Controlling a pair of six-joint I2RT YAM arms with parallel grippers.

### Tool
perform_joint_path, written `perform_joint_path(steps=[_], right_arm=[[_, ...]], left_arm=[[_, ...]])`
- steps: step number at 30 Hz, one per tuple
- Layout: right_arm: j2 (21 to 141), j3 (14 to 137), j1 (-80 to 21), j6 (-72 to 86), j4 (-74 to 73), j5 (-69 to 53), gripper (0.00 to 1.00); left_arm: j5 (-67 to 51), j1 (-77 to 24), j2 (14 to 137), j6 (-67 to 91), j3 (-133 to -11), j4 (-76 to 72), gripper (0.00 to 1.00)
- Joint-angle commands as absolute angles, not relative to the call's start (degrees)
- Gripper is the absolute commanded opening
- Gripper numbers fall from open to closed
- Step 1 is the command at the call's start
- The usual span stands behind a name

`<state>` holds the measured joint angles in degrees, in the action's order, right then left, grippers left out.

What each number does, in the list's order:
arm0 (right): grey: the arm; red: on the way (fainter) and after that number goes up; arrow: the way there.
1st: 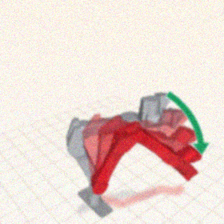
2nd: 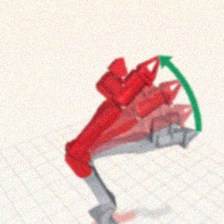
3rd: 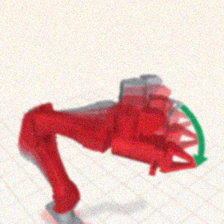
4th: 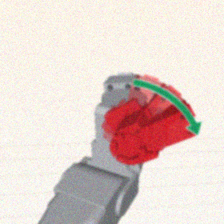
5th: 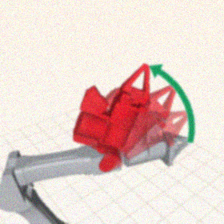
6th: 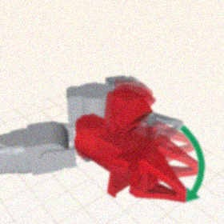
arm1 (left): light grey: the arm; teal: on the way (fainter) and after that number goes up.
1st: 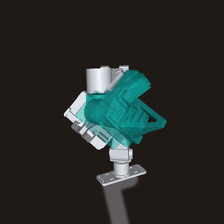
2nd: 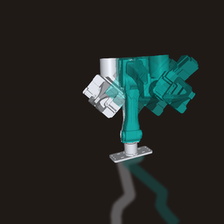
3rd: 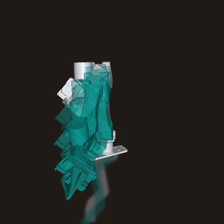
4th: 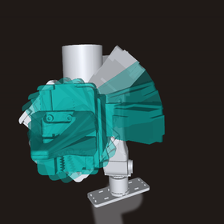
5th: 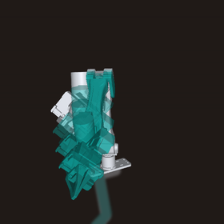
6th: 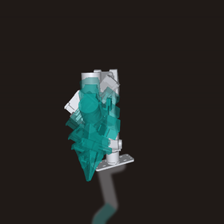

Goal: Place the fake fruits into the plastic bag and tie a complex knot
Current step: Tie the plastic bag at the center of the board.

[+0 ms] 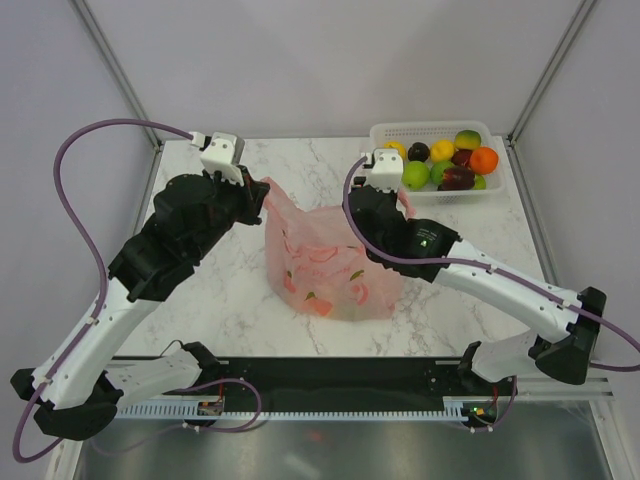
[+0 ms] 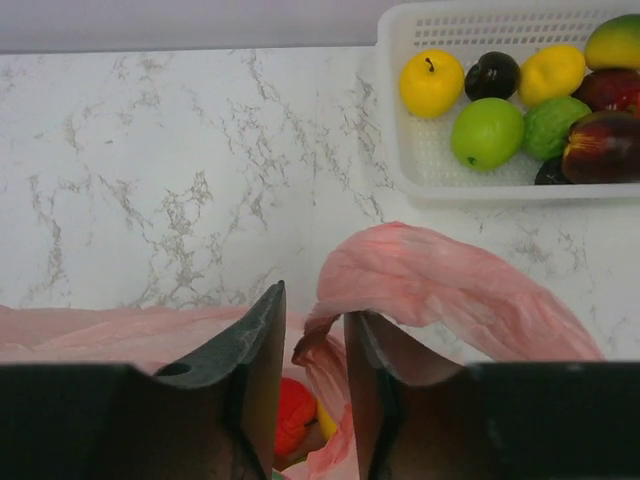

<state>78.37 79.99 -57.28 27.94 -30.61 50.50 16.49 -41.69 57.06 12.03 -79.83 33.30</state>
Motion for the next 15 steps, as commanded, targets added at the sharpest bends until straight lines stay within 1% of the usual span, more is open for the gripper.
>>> perform_joint_path(steps=[1,2,4,7,9,10,11,14,15], right_arm=[[78.23,81.74,-57.48,26.55,-26.75,54.49,0.33],[77.35,81.04,-57.57,24.28,-24.80,53.97,0.21],[76.03,80.51,-57.48,21.72,-19.26,50.91,0.00],[74.88,82.43,-57.31,17.32,-15.22,48.35,0.00],[74.97,84.19,-56.60,15.56,-14.59,40.55,0.00],[74.97,85.85,-55.47,15.38,-14.59,37.30,0.00],[75.14,86.48,-55.11,15.21,-14.50,31.52,0.00],[75.59,88.33,-53.18,15.38,-14.59,25.59,0.00],[75.67,88.50,-50.74,16.77,-14.50,20.09,0.00]], left_arm=[[18.02,-41.40,56.25,12.30,-82.18,32.08,0.02],[18.37,-41.48,56.69,12.22,-82.18,31.99,0.02],[19.07,-41.31,57.48,12.22,-82.44,31.82,0.02],[20.22,-39.64,60.63,13.36,-84.80,30.41,0.02],[18.02,-36.92,64.13,12.83,-88.05,30.84,0.02],[17.67,-35.78,65.20,12.66,-92.07,31.11,0.02],[16.19,-32.99,66.43,12.40,-94.20,31.55,0.02],[11.70,-26.92,71.36,12.48,-102.81,34.71,0.02],[10.99,-25.76,72.32,12.31,-104.22,35.33,0.02]])
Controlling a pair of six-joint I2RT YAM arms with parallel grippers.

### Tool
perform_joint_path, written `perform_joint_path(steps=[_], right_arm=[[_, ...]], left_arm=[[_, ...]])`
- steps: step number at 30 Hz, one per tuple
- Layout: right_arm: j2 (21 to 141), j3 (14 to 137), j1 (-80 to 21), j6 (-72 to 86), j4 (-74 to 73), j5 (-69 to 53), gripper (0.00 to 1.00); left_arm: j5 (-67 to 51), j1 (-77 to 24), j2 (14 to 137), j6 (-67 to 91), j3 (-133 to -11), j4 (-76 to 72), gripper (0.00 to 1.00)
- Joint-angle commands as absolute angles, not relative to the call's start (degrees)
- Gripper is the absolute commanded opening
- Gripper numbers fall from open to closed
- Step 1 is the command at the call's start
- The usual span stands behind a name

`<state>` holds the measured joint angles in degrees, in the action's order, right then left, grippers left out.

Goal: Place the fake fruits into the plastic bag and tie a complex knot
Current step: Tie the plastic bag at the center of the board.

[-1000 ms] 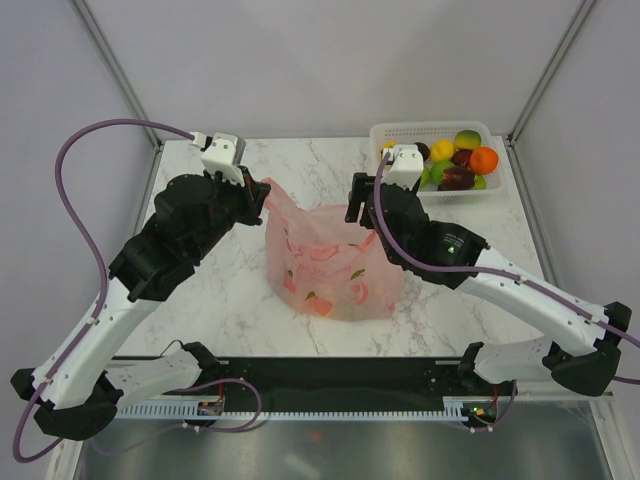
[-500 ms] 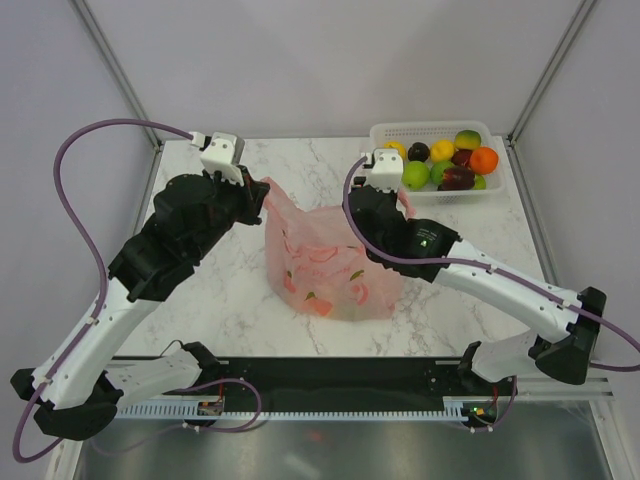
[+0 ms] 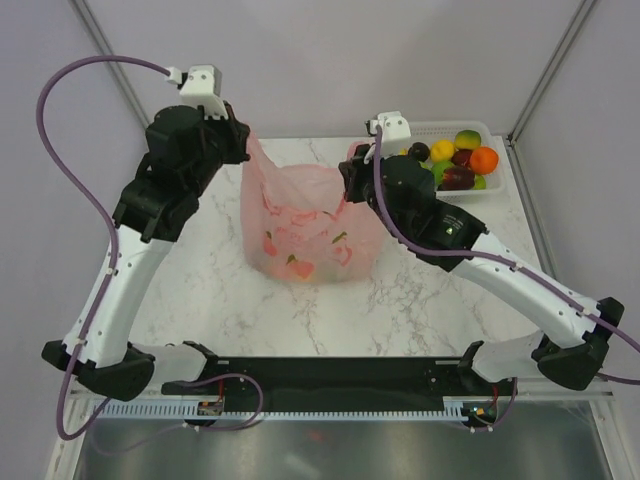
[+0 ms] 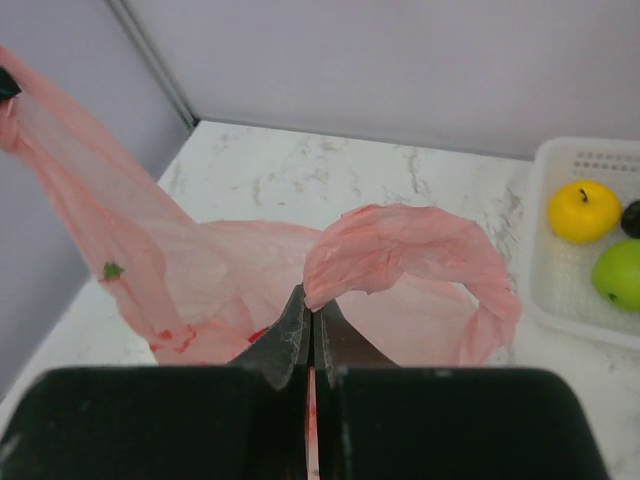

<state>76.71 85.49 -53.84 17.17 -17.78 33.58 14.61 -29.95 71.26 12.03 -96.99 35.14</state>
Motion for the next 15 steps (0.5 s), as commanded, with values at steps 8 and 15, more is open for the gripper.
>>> perform_joint_path(steps=[8,15], right_arm=[[76.55,87.98,-36.04,21.63,-12.66,-6.05,0.00],[79.01,82.97,-30.77,21.53,-4.15,-14.05,0.00]], left_arm=[[5.28,-13.56,74.79,13.62,-103.19,36.48,0.02],[5.36,-7.38,76.37,14.77,-97.39,33.76,0.03]])
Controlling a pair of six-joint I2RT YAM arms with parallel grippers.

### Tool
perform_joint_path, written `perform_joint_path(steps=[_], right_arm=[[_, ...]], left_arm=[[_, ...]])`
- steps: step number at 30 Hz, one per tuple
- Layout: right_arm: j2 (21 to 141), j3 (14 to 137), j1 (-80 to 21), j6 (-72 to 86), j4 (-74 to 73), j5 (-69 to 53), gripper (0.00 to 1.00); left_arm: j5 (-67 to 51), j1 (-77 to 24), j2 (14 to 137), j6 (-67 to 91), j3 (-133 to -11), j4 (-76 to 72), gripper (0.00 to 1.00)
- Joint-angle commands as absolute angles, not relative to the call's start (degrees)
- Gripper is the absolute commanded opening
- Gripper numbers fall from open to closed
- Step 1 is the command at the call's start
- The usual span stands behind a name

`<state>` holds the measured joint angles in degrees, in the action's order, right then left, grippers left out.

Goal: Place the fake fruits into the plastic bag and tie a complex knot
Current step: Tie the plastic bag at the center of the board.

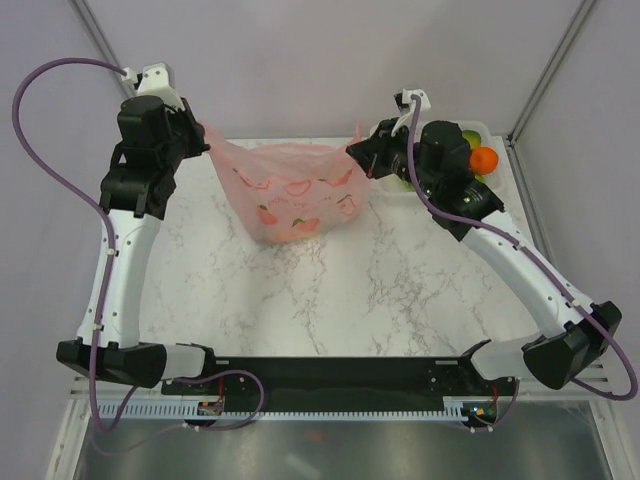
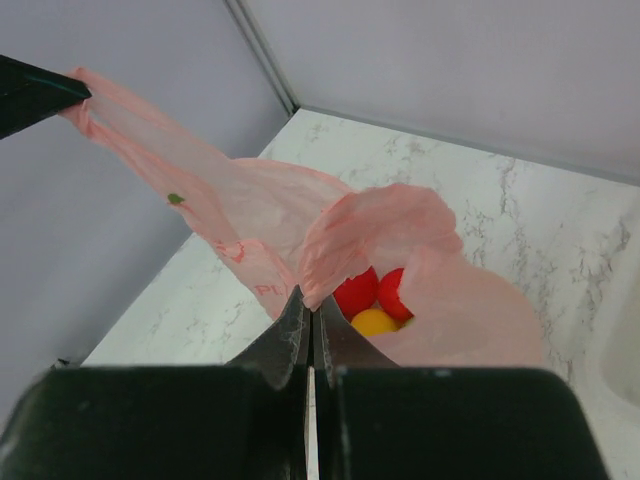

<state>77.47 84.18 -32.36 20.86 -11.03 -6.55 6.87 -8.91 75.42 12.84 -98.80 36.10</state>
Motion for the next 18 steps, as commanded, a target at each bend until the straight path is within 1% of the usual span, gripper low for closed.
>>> perform_joint_path(steps=[1,3,7,10,11,13,14,15,16,17,18], right_arm=[[80.14,82.88,-30.59,21.45,-3.61,-15.02,0.00],[81.29,82.97,-30.24,21.01,-2.03,-17.39,0.00],[82.97,83.58,-29.97,20.04,-1.49,-17.67,0.00],[82.10,83.06,-29.62,19.25,-1.50,-15.82,0.00],[81.74,82.71,-29.53,19.07,-1.41,-15.30,0.00],[80.86,82.00,-29.53,18.72,-1.32,-14.33,0.00],[80.69,81.65,-29.53,18.55,-1.41,-14.33,0.00],[80.34,81.04,-29.53,18.46,-1.75,-13.89,0.00],[79.98,80.69,-29.53,18.46,-2.11,-12.41,0.00],[79.72,80.42,-29.44,18.46,-2.46,-11.35,0.00],[79.54,79.72,-29.44,18.28,-2.81,-10.64,0.00]], left_arm=[[5.97,-7.21,76.72,14.59,-97.21,33.32,0.03],[6.24,-7.21,77.17,14.07,-96.42,31.30,0.03],[1.78,-7.21,76.03,11.26,-94.14,26.46,0.03],[0.27,-7.12,72.88,9.15,-92.20,23.57,0.13],[0.35,-7.21,71.73,8.36,-91.50,22.51,0.20],[0.26,-7.21,68.84,5.56,-89.74,19.97,0.27],[-1.91,-7.21,68.12,4.41,-89.30,19.26,0.40],[-3.50,-7.21,67.68,3.35,-89.38,19.07,0.48],[-7.61,-7.21,67.41,1.43,-89.56,18.55,0.56],[-9.56,-7.12,67.59,0.80,-90.00,18.02,0.70],[-11.41,-7.21,68.02,0.36,-90.61,17.23,0.75]])
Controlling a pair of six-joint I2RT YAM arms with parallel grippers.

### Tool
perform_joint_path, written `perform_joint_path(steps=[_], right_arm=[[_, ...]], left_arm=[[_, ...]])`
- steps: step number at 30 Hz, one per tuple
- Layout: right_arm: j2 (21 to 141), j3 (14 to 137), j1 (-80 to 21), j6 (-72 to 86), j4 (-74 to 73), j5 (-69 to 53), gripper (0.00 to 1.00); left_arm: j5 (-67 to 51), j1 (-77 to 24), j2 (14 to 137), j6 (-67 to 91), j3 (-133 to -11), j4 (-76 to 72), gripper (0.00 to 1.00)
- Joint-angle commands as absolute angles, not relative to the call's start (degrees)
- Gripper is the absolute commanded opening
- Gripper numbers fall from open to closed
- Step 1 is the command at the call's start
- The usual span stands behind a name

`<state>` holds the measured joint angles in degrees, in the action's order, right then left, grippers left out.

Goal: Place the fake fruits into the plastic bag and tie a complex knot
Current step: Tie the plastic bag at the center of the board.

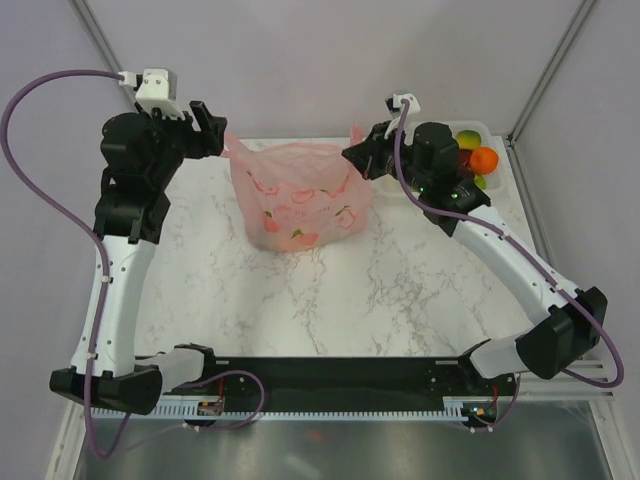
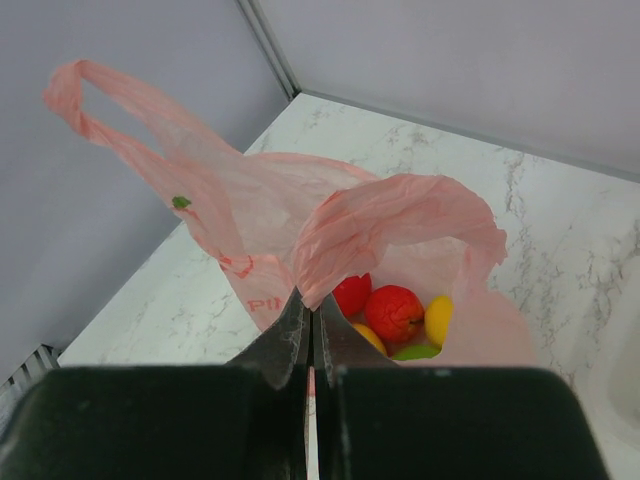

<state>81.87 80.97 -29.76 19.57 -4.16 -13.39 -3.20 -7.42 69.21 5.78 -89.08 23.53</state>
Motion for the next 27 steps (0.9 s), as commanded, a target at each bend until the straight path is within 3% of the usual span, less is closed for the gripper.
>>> perform_joint_path(steps=[1,5,10,18,27], right_arm=[[78.84,79.28,-29.44,18.28,-2.73,-9.33,0.00],[77.43,77.87,-29.44,18.02,-2.38,-8.35,0.00],[75.50,76.64,-29.44,16.79,-2.29,-7.82,0.00],[73.92,75.32,-29.44,15.29,-2.29,-7.47,0.00],[72.25,71.55,-29.36,14.94,2.10,-8.44,0.00]], left_arm=[[-16.39,-7.21,68.46,-0.43,-91.05,16.70,0.78],[-26.35,-7.12,71.97,-1.85,-91.93,7.69,0.85],[-40.30,-7.64,83.39,6.39,-100.00,3.87,0.82],[-39.81,-15.81,97.11,4.67,-106.08,2.11,0.78],[-55.43,-17.67,112.83,6.22,-114.33,-4.66,0.80]])
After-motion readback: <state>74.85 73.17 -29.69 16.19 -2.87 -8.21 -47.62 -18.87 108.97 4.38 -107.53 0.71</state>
